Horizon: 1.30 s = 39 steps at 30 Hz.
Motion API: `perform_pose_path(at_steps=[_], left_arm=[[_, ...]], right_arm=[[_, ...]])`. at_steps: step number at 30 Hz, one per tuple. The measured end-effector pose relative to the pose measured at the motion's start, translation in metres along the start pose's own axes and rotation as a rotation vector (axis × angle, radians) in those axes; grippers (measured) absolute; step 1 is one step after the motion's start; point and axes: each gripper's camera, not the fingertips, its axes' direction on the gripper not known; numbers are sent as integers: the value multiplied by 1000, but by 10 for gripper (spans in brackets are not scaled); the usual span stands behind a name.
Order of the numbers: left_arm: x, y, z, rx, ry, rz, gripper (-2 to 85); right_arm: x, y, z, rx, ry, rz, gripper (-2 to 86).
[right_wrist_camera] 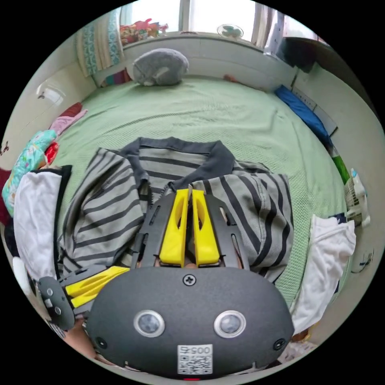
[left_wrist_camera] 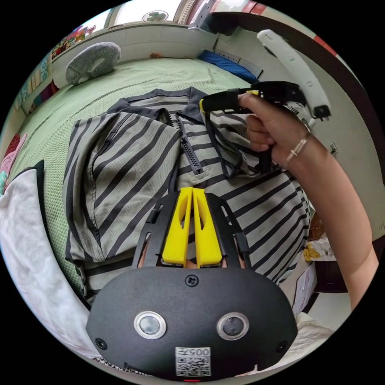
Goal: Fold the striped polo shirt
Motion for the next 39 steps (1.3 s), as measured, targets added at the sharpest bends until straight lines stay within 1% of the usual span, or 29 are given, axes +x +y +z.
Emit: perform_pose_path(at_steps=[1, 3, 5, 6, 9, 11, 14, 16, 18, 21, 23, 25, 29, 31, 33, 35, 39], left_arm=[[-3, 0, 1, -1, 4, -4, -5], [-7, -1, 3, -4, 15, -9, -5], [-10, -1, 5, -5, 23, -11, -5], [-13, 0, 6, -4, 32, -15, -5], [-20, 0, 7, -3, 46, -24, -5], [-24, 0, 8, -3, 55, -30, -5], [-29, 0, 10, -5, 65, -34, -5], [-32, 0, 11, -2, 66, -35, -5], [-32, 0, 9, 15, 70, -34, -6], [-29, 1, 2, 89, 122, -16, -5], [-24, 2, -1, 114, 178, 18, -5], [-17, 1, 5, 90, 224, 53, -5], [-6, -4, 23, 29, 195, 88, -6], [-2, -4, 29, 14, 200, 107, -7], [0, -4, 31, 14, 274, 112, -7], [2, -4, 35, 2, 330, 117, -7], [6, -5, 37, -20, 302, 153, -7]], right_arm=[[-12, 3, -11, 33, -44, -47, -12], [-35, 8, -24, 55, -71, -120, -12], [-57, 14, -29, 57, -73, -194, -8], [-67, 18, -28, 42, -105, -230, 1], [-66, 22, -28, -15, -227, -199, 45], [-53, 29, -40, 12, -253, -161, 58], [-26, 51, -66, 66, -169, -138, 71], [5, 73, -79, 81, -14, -85, 72], [32, 91, -81, 60, 58, -4, 71], [64, 125, -69, -25, 66, 103, 71], [69, 141, -61, -61, 115, 118, 71], [66, 154, -50, -92, 150, 102, 60], [65, 162, -36, -99, 217, 100, 29], [75, 165, -42, -44, 257, 197, 9], [86, 168, -46, -7, 274, 256, 1], [96, 170, -39, -39, 264, 293, 1], [112, 176, -42, -55, 232, 381, 35]])
